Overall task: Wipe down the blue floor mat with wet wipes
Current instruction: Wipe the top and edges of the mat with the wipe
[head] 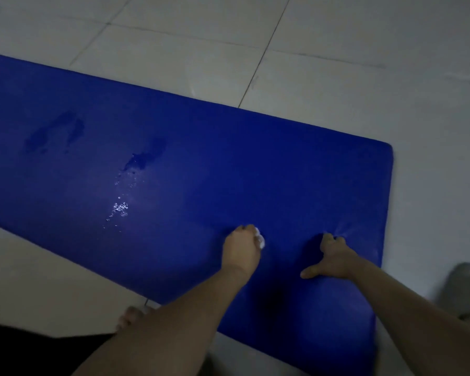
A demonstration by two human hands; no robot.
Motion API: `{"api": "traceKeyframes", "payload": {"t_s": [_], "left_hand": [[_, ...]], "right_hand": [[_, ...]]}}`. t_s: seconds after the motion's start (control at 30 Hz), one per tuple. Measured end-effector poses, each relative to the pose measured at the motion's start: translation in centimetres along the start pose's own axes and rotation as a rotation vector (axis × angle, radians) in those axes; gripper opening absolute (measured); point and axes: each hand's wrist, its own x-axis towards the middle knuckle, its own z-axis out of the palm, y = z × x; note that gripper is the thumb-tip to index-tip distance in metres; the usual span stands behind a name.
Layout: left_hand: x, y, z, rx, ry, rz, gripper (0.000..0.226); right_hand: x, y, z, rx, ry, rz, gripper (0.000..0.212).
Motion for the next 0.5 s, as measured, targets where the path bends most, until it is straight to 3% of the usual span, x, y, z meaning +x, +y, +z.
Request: {"api": "traceKeyframes", "payload": {"t_s": [0.2,0.33,0.5], "left_hand": [[-6.0,4.4,6.0,0.142,-0.143,0.290,0.015],[-6.0,4.7,4.4,0.404,-0.245,0.377,0.020],[-5.1,4.4,3.9,0.434,-0.219,0.373,0.019]], "right_hand": [[-3.0,0.0,4.7,-0.373,0.033,-0.064,0.121],[-2.9,-0.1,4.1,-0.291,0.022,-0.087,0.119],[-2.8,-0.3,4.2,-0.318,0.017,-0.051,0.119]]}}
